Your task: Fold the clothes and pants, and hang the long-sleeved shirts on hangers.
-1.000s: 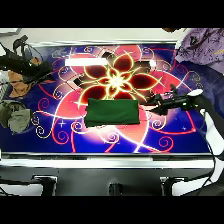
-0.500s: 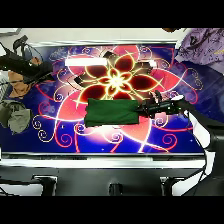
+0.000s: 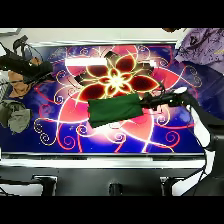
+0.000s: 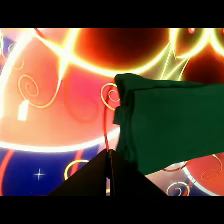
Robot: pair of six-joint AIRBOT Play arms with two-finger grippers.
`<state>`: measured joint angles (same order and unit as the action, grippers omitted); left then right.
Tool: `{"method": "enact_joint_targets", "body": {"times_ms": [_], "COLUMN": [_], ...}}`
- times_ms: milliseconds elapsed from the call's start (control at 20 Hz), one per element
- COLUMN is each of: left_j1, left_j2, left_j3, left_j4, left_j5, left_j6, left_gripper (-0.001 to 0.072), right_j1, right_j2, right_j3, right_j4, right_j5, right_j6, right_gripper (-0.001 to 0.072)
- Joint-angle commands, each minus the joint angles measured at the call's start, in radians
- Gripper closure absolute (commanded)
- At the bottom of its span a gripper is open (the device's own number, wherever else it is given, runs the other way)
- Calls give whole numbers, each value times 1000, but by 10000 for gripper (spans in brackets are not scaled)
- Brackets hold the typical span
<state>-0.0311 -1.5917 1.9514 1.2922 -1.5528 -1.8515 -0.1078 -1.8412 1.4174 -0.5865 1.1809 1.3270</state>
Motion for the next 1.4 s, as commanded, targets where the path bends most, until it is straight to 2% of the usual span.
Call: {"method": "enact_joint_targets", "body": {"times_ms": [0, 300, 750, 950, 1150, 1350], "left_j1": [0, 0, 0, 0, 0, 0], "left_j2": [-1, 0, 0, 0, 0, 2], "left_j3": [1, 1, 1, 1, 1, 1], "left_j4": [0, 0, 0, 0, 0, -1], "left_j5": [0, -1, -4, -11, -47, -56], "left_j6": [0, 0, -16, -19, -19, -43], "left_gripper": [687, 687, 686, 687, 686, 685], "right_j1": [-67, -233, -509, -601, -643, -642], "right_j2": [-1, -1, 8, 68, 117, 169], "right_j3": [172, 392, 564, 568, 567, 550], "right_j4": [-67, -146, -293, -461, -668, -867], "right_j5": [19, 50, 32, 52, 173, 258], "right_j6": [114, 235, 480, 627, 778, 833], "right_gripper": [683, 683, 684, 685, 685, 686]}}
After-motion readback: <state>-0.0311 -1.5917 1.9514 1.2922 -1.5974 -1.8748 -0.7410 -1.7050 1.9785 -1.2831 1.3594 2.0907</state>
